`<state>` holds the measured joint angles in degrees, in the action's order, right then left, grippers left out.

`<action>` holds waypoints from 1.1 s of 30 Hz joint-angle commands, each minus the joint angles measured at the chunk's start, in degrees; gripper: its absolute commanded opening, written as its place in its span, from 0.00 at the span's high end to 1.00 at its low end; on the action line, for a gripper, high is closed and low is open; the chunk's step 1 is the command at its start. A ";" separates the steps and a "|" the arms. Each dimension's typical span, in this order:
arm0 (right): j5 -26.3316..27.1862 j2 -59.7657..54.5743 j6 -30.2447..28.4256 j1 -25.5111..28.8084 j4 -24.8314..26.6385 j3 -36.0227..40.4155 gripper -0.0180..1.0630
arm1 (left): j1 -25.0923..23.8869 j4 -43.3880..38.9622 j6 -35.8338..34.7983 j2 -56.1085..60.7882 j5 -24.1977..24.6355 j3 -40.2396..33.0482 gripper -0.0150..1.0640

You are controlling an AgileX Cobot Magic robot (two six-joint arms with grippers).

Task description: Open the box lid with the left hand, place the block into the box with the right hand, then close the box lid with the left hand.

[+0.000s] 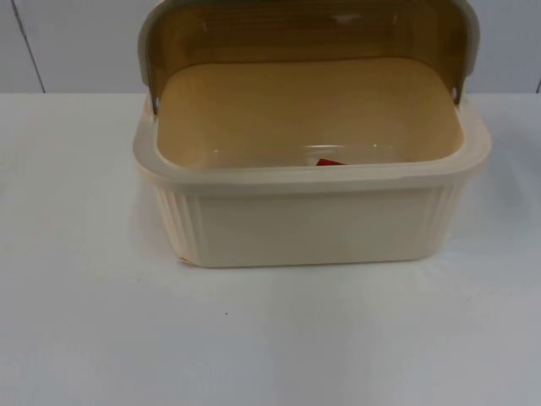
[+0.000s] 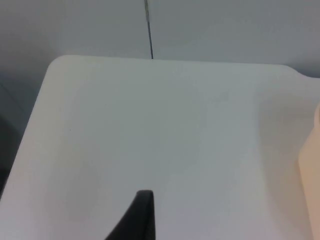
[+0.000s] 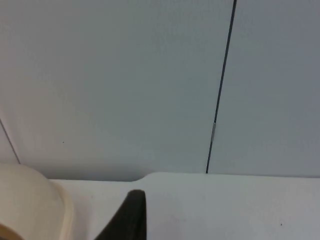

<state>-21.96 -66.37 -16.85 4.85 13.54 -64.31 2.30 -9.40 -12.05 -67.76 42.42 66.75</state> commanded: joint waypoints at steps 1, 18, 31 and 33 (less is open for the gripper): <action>0.96 0.55 -0.77 -1.20 0.11 0.13 0.06 | 0.27 -0.70 1.01 -0.98 -3.34 -0.23 0.02; -0.78 0.55 -1.73 -2.24 0.36 0.13 0.06 | 6.20 0.19 14.83 -16.05 -12.19 18.58 0.02; -1.35 0.55 -1.73 -2.24 0.36 0.13 0.06 | 14.53 12.26 43.50 -33.82 -3.77 46.48 0.02; -1.46 0.63 -1.73 -2.24 0.36 0.13 0.06 | 16.76 12.26 50.34 -35.92 -4.72 47.25 0.02</action>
<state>-23.17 -66.37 -18.03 2.56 13.90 -64.27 17.84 1.49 33.43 -102.73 37.94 113.20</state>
